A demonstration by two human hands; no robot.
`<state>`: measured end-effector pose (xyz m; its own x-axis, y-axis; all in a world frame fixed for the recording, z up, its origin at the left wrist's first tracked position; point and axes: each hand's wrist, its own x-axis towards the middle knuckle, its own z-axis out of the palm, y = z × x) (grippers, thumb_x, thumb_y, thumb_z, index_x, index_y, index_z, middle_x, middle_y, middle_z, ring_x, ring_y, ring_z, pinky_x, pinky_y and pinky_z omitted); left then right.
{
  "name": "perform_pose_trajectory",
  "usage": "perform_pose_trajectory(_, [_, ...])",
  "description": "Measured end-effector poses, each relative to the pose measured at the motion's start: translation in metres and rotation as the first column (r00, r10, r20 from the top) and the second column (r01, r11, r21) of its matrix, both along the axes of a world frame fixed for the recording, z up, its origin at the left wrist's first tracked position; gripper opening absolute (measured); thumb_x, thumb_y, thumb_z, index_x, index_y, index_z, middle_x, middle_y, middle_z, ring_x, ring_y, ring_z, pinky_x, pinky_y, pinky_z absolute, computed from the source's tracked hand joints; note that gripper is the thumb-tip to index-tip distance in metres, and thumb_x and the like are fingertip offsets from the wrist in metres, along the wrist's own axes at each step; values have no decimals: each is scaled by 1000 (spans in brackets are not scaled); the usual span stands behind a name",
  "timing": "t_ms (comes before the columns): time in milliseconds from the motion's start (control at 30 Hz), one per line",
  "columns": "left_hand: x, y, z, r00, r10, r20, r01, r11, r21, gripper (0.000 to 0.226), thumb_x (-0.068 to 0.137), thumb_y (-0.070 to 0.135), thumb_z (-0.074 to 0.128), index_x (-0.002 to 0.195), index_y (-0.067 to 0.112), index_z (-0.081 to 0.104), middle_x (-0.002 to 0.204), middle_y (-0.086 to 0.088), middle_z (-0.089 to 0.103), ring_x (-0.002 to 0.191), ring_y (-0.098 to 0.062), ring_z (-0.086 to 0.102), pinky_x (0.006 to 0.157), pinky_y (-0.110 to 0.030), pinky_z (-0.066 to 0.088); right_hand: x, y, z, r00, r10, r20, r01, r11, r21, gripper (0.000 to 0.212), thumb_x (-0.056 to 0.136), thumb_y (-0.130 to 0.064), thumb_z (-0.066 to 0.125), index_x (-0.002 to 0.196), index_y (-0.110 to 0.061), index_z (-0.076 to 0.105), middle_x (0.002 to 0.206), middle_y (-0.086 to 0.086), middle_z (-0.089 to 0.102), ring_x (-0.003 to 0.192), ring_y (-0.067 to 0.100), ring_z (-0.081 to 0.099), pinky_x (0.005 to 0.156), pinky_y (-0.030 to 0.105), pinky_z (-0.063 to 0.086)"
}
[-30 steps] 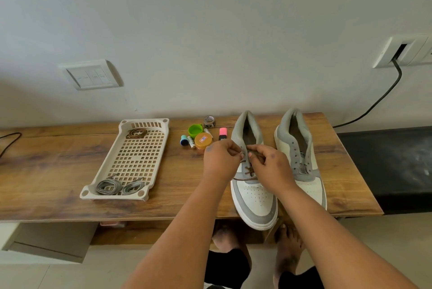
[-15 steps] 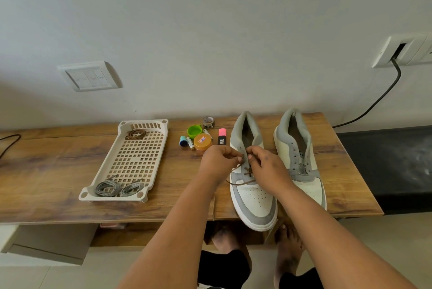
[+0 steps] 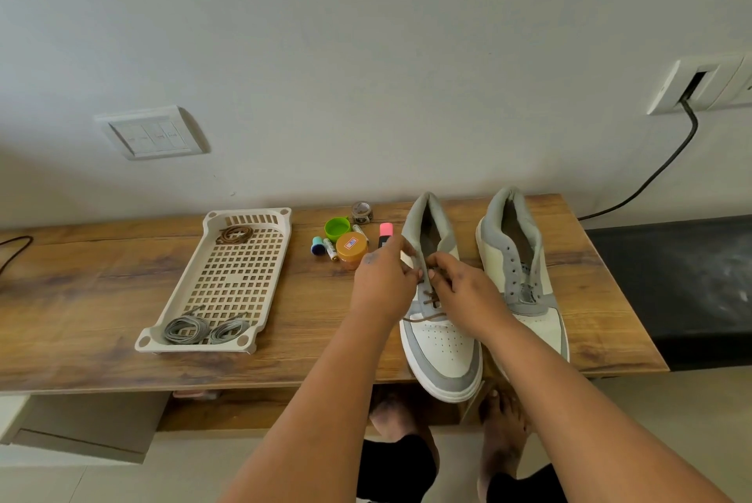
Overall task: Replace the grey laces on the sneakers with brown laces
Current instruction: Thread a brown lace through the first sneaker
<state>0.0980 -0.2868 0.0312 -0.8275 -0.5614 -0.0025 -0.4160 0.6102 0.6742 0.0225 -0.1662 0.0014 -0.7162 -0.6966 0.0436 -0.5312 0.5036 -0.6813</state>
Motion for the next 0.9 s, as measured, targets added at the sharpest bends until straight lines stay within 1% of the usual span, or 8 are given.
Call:
perform_pose_trajectory(100, [4,-2,6,994,-106,17,106,994,-21,44,92,14,65,129,22,43,84,0,68,85,-16,63,79,-33,53,1,0,-1,999,-13,-33,11,999,-48,14,102,-27,47,109,-21,58,84,-1,66,76,14,61,68,37,51])
perform_pose_trajectory(200, [5,-3,8,975,-208,77,213,974,-79,51,95,14,60,138,30,37,92,0,67,88,-15,63,82,-36,56,1,1,-3,999,-33,-28,30,994,-107,10,101,-26,51,102,-22,61,77,-10,62,70,4,57,61,27,45])
perform_pose_trajectory(333, [4,-1,10,948,-253,193,274,958,-88,40,97,8,46,130,30,48,114,-2,59,103,-21,59,91,-45,52,0,3,-1,996,-43,-83,34,994,-105,13,100,-27,52,102,-22,64,78,-8,59,70,2,53,58,19,37])
perform_pose_trajectory(567, [7,-7,9,954,-251,163,255,967,-4,46,94,1,40,123,34,55,107,6,57,102,-17,58,92,-46,51,-7,6,9,974,-182,-138,146,960,-240,15,97,-28,58,93,-17,68,74,-11,57,67,-1,51,57,13,33])
perform_pose_trajectory(667, [7,-8,9,953,-269,137,266,963,42,33,101,13,43,124,33,55,110,3,59,97,-17,60,89,-44,53,-16,14,20,977,-205,-52,185,946,-267,17,97,-28,58,91,-17,68,69,-11,57,66,3,52,57,16,36])
perform_pose_trajectory(767, [6,-8,8,957,-261,124,257,965,48,33,101,13,41,122,34,56,113,1,61,97,-17,60,88,-44,54,-17,19,20,983,-183,8,180,958,-225,15,99,-26,55,90,-20,65,74,-10,58,70,3,53,60,18,37])
perform_pose_trajectory(833, [6,-8,9,956,-257,141,252,966,53,39,100,7,39,123,34,55,118,0,60,101,-17,60,89,-41,55,-18,18,21,953,-213,217,271,919,-286,15,100,-25,52,91,-22,64,83,-7,62,78,8,57,68,22,44])
perform_pose_trajectory(900, [6,-7,10,955,-254,154,249,967,55,44,98,2,38,124,33,55,119,0,60,103,-16,59,89,-37,55,-19,16,26,830,-158,536,417,813,-406,17,102,-22,50,92,-19,64,86,-3,64,84,14,60,75,26,48])
